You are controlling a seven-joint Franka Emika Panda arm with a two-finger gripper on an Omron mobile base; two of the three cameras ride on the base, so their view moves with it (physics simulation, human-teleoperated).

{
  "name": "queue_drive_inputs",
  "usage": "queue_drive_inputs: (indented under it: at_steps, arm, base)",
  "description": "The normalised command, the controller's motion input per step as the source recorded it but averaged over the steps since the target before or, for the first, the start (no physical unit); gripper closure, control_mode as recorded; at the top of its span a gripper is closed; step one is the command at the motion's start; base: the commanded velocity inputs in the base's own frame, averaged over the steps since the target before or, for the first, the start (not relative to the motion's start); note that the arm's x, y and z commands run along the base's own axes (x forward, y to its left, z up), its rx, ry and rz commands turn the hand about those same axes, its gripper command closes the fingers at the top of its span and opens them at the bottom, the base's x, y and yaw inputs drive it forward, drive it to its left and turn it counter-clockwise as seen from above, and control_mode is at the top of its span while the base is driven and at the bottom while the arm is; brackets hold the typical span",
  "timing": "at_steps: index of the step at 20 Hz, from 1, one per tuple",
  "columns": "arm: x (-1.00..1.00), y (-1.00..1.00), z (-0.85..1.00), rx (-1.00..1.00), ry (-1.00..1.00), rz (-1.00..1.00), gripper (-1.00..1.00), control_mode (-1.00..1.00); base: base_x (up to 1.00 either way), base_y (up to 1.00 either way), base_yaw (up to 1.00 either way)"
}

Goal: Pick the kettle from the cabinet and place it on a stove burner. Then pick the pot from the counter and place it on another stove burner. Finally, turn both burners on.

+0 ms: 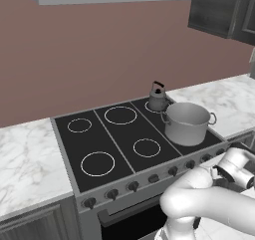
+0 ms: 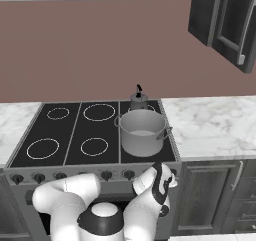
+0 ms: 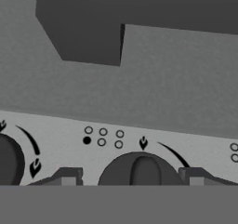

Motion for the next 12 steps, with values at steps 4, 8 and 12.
queue_drive_inputs:
  at_steps: [4, 8, 12]
  arm:
    - [0.03, 0.11, -0.01, 0.0, -0.02, 0.0, 1.0, -1.0]
    - [0.01, 0.12, 0.0, 0.0, 0.0, 0.0, 1.0, -1.0]
    - [0.0, 0.17, 0.0, -0.04, 0.0, 0.0, 1.0, -1.0]
  base:
    - [0.0, 0.0, 0.0]
    - [0.0, 0.0, 0.0]
    - [0.0, 0.0, 0.0]
